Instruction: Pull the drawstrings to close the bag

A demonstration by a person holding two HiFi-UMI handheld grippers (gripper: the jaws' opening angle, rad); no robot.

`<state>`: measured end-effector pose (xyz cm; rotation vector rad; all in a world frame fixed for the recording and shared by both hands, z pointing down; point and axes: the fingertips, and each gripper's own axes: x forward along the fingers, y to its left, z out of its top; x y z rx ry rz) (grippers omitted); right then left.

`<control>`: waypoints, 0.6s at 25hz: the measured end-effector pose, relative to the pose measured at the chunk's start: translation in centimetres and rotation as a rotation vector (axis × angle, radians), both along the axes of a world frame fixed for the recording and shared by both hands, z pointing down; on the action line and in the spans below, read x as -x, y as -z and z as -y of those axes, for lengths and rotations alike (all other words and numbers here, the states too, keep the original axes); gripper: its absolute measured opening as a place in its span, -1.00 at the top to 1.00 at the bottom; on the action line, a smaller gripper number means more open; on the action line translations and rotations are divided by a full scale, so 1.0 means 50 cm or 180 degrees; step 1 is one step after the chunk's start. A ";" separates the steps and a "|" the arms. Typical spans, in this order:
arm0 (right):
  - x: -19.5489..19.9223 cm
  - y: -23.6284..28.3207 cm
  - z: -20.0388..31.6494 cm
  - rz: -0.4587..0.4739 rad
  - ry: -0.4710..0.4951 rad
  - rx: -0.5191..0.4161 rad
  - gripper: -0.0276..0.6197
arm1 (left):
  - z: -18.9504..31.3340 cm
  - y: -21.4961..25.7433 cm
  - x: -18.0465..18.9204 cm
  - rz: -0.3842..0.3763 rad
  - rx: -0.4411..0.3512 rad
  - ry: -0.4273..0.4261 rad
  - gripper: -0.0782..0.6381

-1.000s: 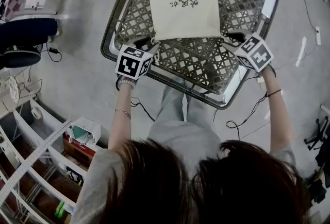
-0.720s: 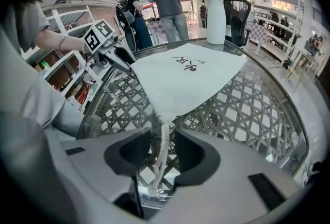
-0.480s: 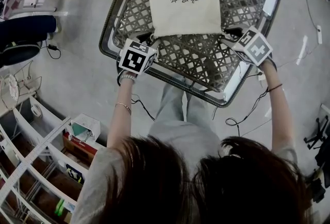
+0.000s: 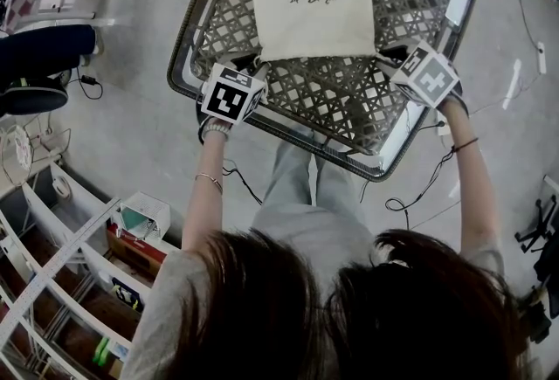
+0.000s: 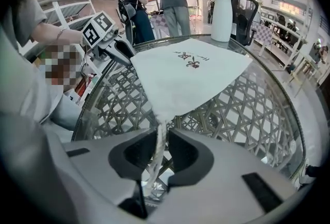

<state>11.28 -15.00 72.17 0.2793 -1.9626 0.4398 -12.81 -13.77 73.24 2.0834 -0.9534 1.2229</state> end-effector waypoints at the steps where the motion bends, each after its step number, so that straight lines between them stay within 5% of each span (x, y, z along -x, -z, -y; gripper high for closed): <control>1: 0.001 0.000 0.000 -0.0024 0.0022 0.0009 0.64 | 0.000 0.001 0.001 0.0011 0.0011 -0.0002 0.43; 15: 0.003 -0.005 -0.002 -0.0257 0.0290 -0.0050 0.82 | -0.006 -0.001 0.001 0.0067 0.0128 -0.0135 0.56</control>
